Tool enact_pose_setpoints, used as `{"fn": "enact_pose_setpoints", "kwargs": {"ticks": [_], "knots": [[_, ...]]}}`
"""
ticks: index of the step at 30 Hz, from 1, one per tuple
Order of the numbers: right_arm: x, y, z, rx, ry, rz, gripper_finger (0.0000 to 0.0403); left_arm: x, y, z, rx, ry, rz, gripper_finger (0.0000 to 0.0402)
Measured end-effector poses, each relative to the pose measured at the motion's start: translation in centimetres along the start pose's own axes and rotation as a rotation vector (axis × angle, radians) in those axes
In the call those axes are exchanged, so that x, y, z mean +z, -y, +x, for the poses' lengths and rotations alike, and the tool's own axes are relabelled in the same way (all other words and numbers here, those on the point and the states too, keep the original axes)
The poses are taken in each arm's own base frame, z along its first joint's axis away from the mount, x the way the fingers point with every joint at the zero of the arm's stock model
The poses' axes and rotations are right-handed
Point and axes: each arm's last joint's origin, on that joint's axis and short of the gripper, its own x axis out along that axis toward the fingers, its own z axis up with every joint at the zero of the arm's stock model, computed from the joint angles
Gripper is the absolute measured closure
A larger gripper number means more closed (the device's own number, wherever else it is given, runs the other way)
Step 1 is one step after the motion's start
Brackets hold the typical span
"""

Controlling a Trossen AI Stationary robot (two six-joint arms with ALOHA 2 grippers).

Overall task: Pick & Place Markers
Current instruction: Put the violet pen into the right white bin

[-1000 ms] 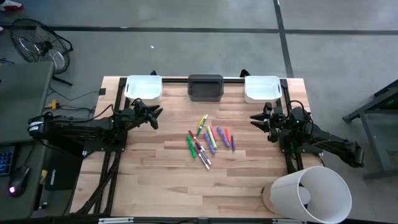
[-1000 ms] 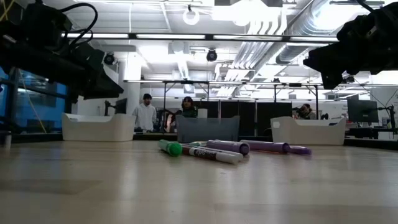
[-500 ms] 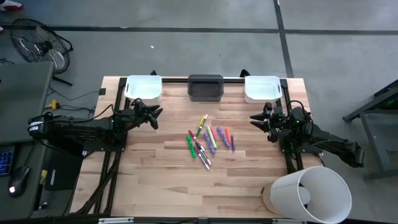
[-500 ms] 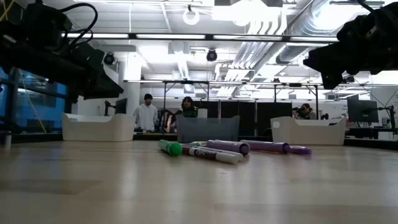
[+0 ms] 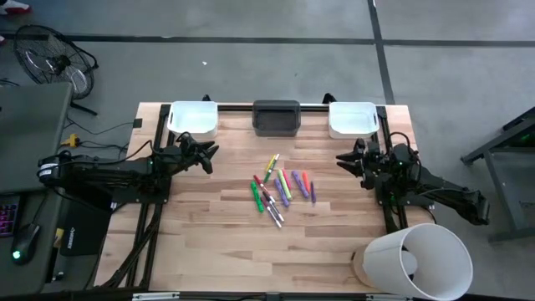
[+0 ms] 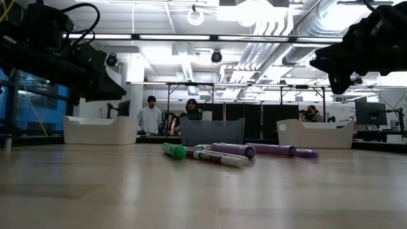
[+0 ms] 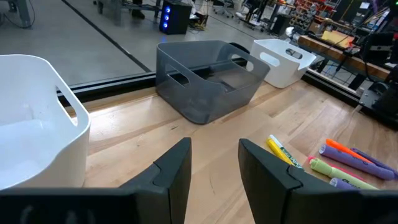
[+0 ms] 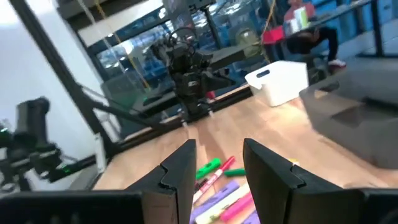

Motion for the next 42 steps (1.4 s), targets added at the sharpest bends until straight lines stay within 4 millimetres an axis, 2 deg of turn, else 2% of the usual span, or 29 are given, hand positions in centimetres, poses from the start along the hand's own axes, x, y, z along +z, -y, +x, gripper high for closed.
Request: {"fn": "enact_pose_setpoints", "kwargs": {"ticks": [4,11,17,19,25,28,32,36,42], "knots": [[0.0,0.1,0.0,-0.022,0.002,-0.085,0.0281,0.0,0.0,0.0,0.0,0.0,0.0,0.0271],[0.1,0.5,0.2,-0.128,0.04,-0.089,0.0281,0.0,0.0,0.0,0.0,0.0,0.0,0.0271],[0.0,0.7,0.5,-0.156,-0.007,-0.09,0.0281,0.0,0.0,0.0,0.0,0.0,0.0,0.0271],[0.8,0.4,0.7,-0.161,-0.029,-0.117,0.0281,0.0,0.0,0.0,0.0,0.0,0.0,0.0271],[5.3,-0.8,1.8,-0.296,-0.15,-0.185,0.0281,0.0,0.0,0.0,0.0,-0.001,0.0,0.0271],[7.3,-0.9,2.8,-0.448,-0.253,-0.122,0.0281,0.0,0.0,0.0,0.0,0.0,0.0,0.0271],[8.6,-0.3,4.8,-0.63,-0.38,0.033,0.0281,0.0,0.0,0.0,0.0,0.0,0.0,0.0271],[7.6,1.2,7.5,-0.71,-0.522,0.212,0.0281,0.0,0.0,0.0,0.0,0.0,0.0,0.0271],[3.6,3.6,10.5,-0.764,-0.757,0.395,0.0281,0.0,0.0,0.0,0.0,0.0,0.0,0.0271]]}}
